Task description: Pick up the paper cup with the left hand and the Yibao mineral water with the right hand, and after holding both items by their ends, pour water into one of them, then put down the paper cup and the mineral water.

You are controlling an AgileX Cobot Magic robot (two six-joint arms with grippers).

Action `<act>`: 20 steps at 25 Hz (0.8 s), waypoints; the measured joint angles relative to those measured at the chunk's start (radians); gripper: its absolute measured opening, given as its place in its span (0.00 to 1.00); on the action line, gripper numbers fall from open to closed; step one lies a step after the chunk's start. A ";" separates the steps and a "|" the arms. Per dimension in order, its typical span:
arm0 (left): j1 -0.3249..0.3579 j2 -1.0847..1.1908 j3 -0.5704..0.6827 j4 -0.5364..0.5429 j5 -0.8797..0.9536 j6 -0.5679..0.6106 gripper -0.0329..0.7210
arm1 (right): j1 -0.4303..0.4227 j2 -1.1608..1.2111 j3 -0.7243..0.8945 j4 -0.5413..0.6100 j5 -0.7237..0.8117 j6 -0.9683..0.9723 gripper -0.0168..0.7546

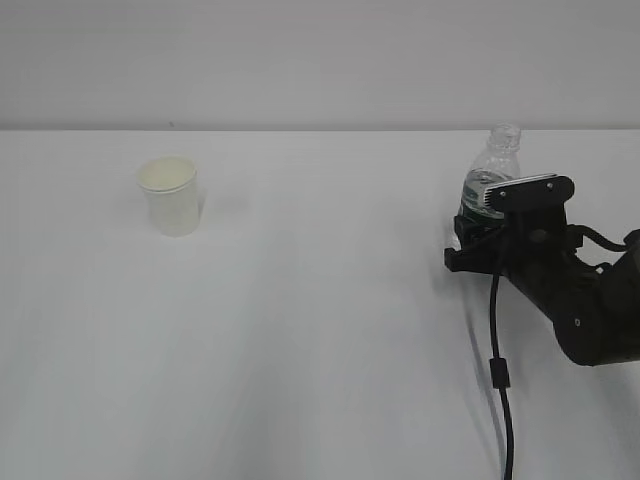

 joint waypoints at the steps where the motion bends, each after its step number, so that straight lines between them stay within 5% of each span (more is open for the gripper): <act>1: 0.000 0.000 0.000 0.000 0.000 0.000 0.82 | 0.000 0.000 0.000 0.000 0.000 0.000 0.63; 20: 0.000 0.000 0.000 -0.018 0.002 0.000 0.82 | 0.000 0.002 -0.006 0.000 0.002 -0.017 0.74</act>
